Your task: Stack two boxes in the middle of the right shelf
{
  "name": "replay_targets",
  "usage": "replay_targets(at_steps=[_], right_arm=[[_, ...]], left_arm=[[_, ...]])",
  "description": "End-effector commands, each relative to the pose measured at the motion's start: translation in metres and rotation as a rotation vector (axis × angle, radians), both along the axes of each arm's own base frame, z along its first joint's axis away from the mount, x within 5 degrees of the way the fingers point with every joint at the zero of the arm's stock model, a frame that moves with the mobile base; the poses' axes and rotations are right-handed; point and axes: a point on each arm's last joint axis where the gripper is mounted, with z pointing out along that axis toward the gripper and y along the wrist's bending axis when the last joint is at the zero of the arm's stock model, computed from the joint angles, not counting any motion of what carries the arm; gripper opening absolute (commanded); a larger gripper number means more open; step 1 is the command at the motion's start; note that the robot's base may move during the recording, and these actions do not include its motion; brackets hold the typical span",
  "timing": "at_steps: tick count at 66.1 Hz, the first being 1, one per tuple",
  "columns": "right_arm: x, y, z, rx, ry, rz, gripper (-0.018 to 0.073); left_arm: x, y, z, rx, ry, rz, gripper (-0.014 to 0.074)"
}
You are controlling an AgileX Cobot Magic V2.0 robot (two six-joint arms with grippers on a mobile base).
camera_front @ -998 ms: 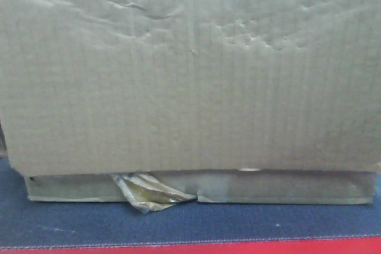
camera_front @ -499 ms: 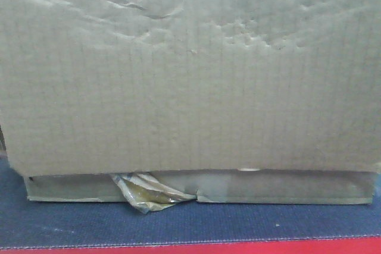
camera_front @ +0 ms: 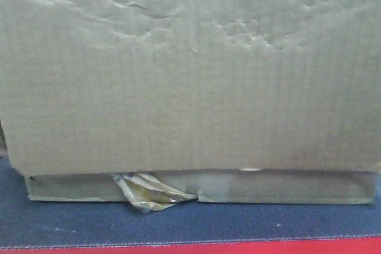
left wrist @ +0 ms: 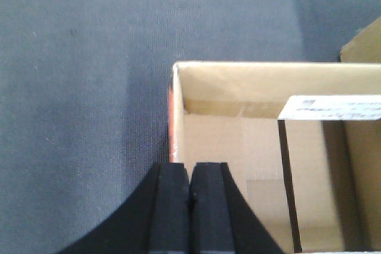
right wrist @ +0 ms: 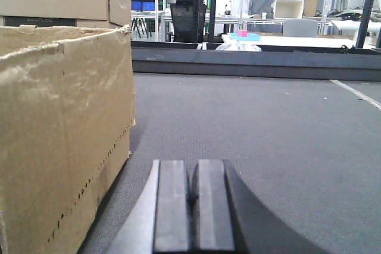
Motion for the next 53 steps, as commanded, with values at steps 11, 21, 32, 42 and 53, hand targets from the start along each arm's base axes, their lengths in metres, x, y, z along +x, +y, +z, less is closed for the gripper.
replay_targets(at_steps=[11,21,32,42,53], right_arm=[[0.000,0.000,0.002,0.000,-0.027,-0.005,-0.0162],[0.000,0.000,0.002,0.000,-0.027,-0.005,-0.0162],[0.000,0.000,0.002,0.000,-0.027,-0.005,-0.0162],[0.000,0.000,0.002,0.000,-0.027,-0.005,-0.0162],[0.000,0.000,0.002,0.000,-0.027,-0.005,-0.0162]], left_arm=[[0.015,0.004,-0.019,-0.058,0.061,-0.011,0.0364],[0.025,0.003,-0.033,-0.067,0.101,-0.022,0.0402],[0.037,0.008,-0.054,-0.054,0.171,-0.020,0.0402],[0.044,0.010,-0.067,-0.064,0.206,-0.020,0.0400],[0.047,0.012,-0.075,-0.065,0.234,-0.021,0.0344]])
